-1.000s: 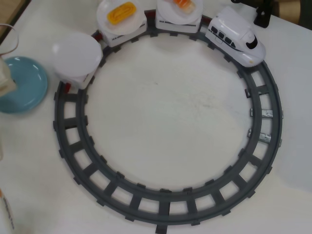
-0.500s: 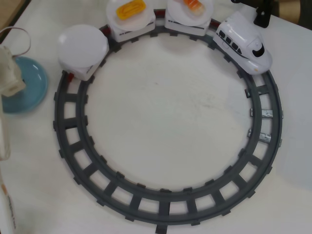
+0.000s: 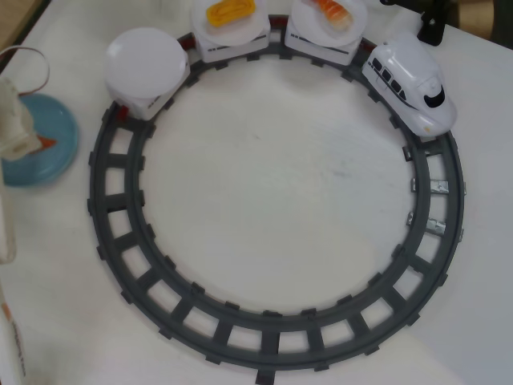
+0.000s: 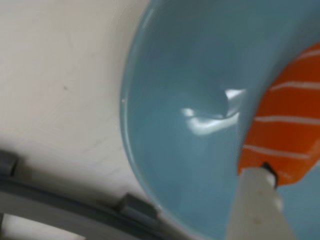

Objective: Pick up the sushi from the Shinkansen and put it on the blue dish

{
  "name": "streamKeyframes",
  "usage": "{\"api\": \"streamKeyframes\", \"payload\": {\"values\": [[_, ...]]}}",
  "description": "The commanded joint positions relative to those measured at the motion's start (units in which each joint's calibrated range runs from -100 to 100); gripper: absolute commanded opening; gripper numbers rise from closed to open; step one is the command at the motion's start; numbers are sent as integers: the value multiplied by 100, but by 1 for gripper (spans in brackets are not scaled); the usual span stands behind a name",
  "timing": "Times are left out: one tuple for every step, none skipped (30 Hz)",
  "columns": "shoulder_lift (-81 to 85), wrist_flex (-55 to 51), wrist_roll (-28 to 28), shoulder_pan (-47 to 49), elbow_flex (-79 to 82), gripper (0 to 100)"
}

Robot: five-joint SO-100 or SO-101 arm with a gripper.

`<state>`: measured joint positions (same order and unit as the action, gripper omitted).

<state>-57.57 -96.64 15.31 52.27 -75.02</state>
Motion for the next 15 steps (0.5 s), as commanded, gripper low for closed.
{"api": "streamKeyframes", "payload": {"values": [[187,-209,12,2,-325,37],[195,-251,38,11,-334,39],[195,-260,43,11,-325,40],[212,-260,43,11,-325,42],[295,-260,43,2,-325,43],[402,-260,48,-7,-252,43],[535,-260,48,2,-216,43],[676,-260,48,2,-144,43],[826,-260,48,20,-45,43],[1000,-260,48,37,63,43],[1174,-260,43,64,189,43],[1340,-260,38,72,361,43],[1522,-260,22,72,532,43],[1697,-260,12,72,712,42],[1879,-260,6,72,920,42]]}}
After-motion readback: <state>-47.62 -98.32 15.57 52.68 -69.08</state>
